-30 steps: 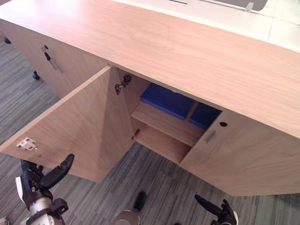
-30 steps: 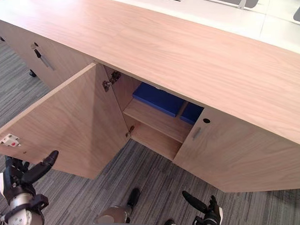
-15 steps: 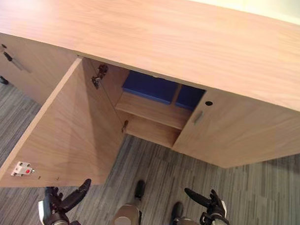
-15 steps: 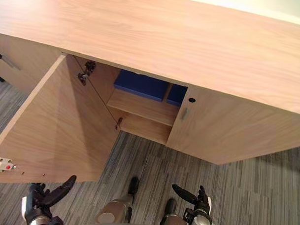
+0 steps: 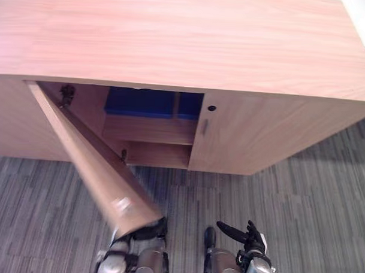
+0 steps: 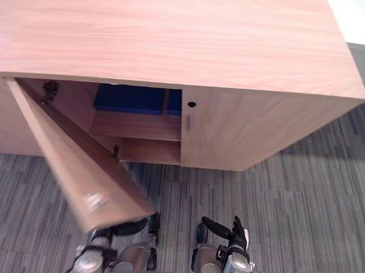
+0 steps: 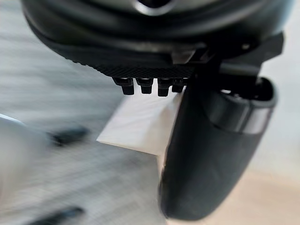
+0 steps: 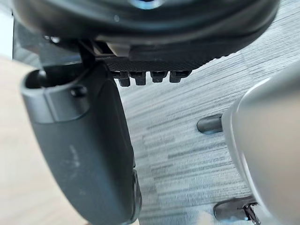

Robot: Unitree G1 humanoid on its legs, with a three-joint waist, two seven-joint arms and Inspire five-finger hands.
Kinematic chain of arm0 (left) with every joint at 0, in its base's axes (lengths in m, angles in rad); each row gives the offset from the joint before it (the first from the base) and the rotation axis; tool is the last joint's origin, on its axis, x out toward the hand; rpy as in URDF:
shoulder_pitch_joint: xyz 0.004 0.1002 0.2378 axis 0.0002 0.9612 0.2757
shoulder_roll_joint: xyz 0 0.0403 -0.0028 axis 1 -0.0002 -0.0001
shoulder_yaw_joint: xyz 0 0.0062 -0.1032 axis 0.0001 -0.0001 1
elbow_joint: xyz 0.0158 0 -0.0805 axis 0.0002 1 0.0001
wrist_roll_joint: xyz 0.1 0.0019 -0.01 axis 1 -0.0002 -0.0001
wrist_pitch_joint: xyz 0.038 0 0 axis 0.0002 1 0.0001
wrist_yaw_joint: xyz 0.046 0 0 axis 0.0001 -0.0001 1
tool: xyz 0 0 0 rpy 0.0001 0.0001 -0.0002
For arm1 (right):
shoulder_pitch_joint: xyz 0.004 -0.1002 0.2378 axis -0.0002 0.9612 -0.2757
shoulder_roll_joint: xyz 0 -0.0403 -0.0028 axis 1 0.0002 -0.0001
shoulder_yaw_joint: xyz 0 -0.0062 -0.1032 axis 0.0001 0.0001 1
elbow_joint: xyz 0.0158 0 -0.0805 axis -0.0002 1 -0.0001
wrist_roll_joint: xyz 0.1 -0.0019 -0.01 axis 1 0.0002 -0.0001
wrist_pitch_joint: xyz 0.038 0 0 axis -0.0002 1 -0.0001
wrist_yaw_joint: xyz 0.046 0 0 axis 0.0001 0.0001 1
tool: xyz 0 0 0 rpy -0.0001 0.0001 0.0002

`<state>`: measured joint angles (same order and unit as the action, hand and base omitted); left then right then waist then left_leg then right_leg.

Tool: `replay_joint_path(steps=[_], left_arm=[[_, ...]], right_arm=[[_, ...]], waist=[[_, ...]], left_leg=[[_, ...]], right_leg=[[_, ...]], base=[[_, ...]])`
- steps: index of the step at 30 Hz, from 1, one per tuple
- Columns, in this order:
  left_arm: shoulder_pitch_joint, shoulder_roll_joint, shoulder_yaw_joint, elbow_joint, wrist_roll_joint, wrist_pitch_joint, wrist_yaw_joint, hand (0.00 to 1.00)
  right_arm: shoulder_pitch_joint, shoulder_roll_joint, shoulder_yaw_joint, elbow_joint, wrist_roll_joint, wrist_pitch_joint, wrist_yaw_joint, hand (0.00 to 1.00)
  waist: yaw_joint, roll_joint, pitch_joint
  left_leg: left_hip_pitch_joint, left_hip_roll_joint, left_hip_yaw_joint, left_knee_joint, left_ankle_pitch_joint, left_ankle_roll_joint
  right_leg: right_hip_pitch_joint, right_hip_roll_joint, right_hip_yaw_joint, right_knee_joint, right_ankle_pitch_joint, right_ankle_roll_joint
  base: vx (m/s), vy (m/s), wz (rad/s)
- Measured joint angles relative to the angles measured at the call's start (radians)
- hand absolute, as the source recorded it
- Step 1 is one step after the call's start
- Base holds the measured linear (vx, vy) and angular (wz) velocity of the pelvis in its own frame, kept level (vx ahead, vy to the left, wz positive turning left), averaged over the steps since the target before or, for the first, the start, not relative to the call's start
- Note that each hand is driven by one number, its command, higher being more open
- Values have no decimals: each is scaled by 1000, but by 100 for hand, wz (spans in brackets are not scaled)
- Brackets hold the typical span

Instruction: Walk over to the cabinet, pick up the folder, carry it to the office cabinet, place the folder inside the office cabinet, then close the office cabinet door

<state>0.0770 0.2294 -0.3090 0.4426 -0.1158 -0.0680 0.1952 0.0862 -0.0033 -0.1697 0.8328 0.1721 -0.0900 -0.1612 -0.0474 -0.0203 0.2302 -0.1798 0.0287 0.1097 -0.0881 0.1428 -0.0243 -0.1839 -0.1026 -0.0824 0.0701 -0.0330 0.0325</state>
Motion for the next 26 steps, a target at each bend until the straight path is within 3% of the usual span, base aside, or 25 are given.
replay_joint_path(steps=[6, 11, 15, 17, 22, 26], left_arm=[[-255, 37, 8, 4, 66, -1, -2, 100], [-362, 79, 28, 117, 98, -2, -6, 100], [-402, 105, 47, 141, 97, -2, -6, 100], [-378, 98, 50, 104, 95, -4, -7, 100], [-146, 35, 92, -94, 32, -64, -58, 100], [9, 19, 142, -96, -3, -69, -111, 100]], right_arm=[[0, -8, -23, 5, 1, 0, 1, 100], [-3, -29, -25, 13, 1, -3, 3, 100], [-11, -31, -25, 20, 3, -10, 6, 100], [-12, -31, -29, 25, 4, -10, 7, 100], [-12, -36, -68, 33, 3, -7, 6, 100], [-18, -37, -71, 30, 0, 4, 6, 100]], waist=[[-48, 15, 9], [-51, 36, 21], [-53, 37, 22], [-55, 39, 23], [-47, 40, 23], [-41, 41, 22]], left_leg=[[0, 3, 30, 1, -3, 5], [11, 7, 28, 1, -2, 5], [11, 6, 22, 1, -1, 6], [11, 5, 10, 0, 2, 9], [11, -2, -1, 0, 10, 15], [23, 0, -3, -5, 4, 6]], right_leg=[[11, 7, 20, -44, 45, 44], [32, 10, -3, -52, 46, 44], [33, 1, -11, -51, 47, 44], [37, -3, -19, -51, 49, 46], [45, -5, -33, -53, 57, 49], [62, -4, -37, -61, 56, 47]], base=[[112, -21, -17], [80, -24, 6], [-22, 14, 3], [-65, 25, 10], [-72, 28, 9], [-48, 16, 2]])
